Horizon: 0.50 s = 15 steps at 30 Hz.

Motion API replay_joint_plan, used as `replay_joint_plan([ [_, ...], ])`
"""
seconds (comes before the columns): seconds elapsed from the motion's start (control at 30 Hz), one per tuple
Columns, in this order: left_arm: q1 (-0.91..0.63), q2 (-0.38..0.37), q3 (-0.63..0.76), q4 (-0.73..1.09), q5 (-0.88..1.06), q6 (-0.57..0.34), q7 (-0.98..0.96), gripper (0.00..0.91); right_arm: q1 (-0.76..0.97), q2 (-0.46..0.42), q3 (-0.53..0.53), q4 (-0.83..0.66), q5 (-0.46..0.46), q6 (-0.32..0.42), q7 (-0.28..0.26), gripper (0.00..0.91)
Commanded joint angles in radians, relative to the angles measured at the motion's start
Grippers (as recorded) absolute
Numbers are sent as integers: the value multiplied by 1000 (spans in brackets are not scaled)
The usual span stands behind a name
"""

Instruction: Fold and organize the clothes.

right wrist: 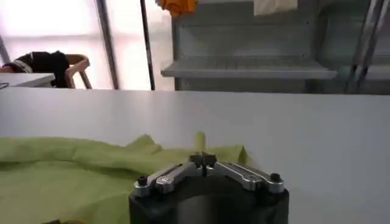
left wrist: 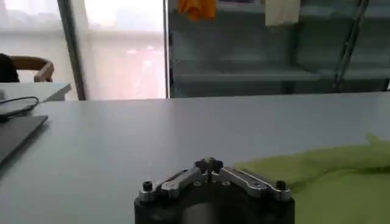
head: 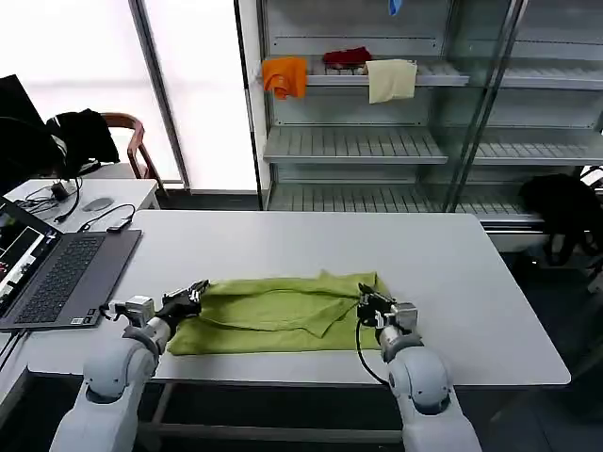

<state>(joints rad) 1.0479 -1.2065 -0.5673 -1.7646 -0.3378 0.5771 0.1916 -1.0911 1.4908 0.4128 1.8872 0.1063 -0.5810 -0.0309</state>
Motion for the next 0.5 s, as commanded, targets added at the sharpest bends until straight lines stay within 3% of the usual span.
replay_joint_plan([
  [0.03, 43, 2, -29, -50, -14, -1, -10, 0, -53, -10, 10, 78, 23, -1, 11, 0],
  [0.5, 98, 1, -33, -87, 23, -1, 15, 10, -115, -20, 15, 123, -30, 0, -17, 0],
])
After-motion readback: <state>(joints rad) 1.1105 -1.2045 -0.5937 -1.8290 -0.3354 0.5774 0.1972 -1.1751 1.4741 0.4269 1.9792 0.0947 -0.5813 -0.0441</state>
